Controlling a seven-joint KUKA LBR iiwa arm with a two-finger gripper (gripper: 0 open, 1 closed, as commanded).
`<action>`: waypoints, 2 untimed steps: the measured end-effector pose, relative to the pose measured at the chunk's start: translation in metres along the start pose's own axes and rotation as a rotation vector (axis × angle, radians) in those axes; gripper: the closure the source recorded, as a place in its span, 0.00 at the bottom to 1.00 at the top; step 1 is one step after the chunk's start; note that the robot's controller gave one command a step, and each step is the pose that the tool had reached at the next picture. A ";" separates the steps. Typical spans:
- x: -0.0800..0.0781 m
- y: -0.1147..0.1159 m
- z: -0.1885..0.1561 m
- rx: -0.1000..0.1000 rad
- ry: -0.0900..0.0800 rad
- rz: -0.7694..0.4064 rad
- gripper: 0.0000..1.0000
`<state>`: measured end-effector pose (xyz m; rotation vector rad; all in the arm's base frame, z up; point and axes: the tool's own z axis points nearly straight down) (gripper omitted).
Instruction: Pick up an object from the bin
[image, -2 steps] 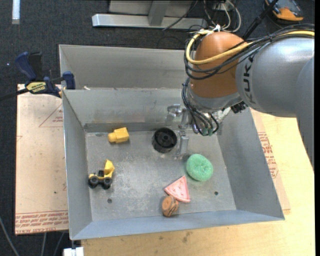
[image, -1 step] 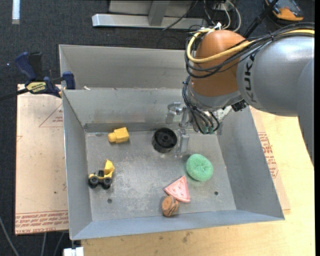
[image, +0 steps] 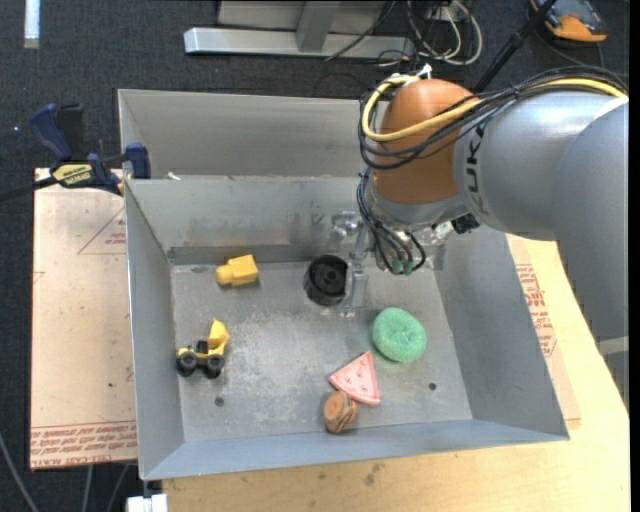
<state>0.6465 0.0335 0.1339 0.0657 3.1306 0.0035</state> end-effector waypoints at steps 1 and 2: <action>0.010 -0.001 0.044 0.000 -0.003 0.175 1.00; 0.010 -0.001 0.044 0.000 -0.003 0.175 1.00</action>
Offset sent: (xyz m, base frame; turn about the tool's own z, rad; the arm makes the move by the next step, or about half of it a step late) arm 0.0000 0.0000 0.0000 0.0000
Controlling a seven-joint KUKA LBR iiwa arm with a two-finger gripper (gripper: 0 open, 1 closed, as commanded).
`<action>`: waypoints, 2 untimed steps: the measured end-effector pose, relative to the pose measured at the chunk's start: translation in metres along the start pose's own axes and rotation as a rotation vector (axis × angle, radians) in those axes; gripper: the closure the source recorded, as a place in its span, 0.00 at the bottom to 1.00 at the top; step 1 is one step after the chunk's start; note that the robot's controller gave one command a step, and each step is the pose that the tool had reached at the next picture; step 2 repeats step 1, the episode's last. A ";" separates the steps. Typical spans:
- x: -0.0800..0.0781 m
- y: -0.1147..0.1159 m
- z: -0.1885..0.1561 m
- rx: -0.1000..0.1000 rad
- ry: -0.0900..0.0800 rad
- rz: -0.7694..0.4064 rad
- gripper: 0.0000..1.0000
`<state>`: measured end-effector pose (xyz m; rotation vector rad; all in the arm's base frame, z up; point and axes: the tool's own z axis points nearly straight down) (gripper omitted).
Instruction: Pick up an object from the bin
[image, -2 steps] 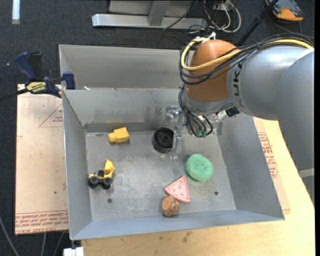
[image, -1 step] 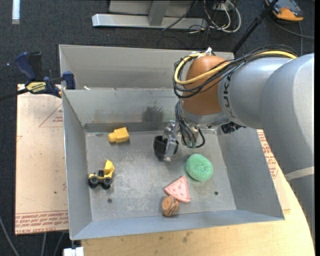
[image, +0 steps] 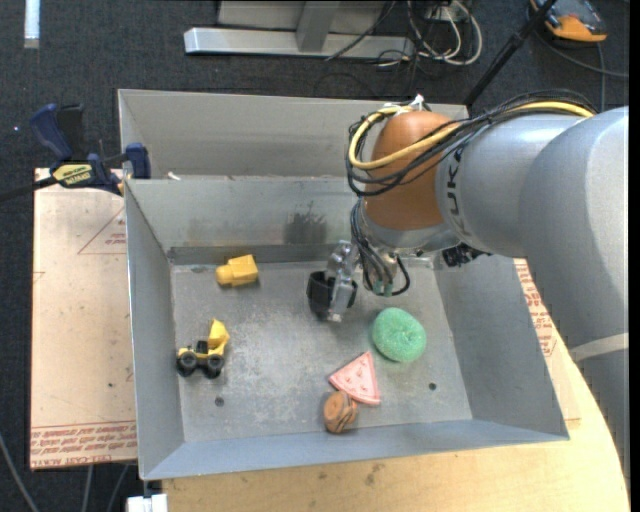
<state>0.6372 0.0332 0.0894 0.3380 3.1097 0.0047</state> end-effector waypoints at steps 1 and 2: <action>0.007 -0.013 -0.144 0.003 0.009 -0.035 1.00; 0.007 -0.013 -0.144 0.003 0.009 -0.035 1.00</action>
Offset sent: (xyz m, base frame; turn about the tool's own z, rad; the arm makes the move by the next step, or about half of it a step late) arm 0.0000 0.0000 0.0000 0.0000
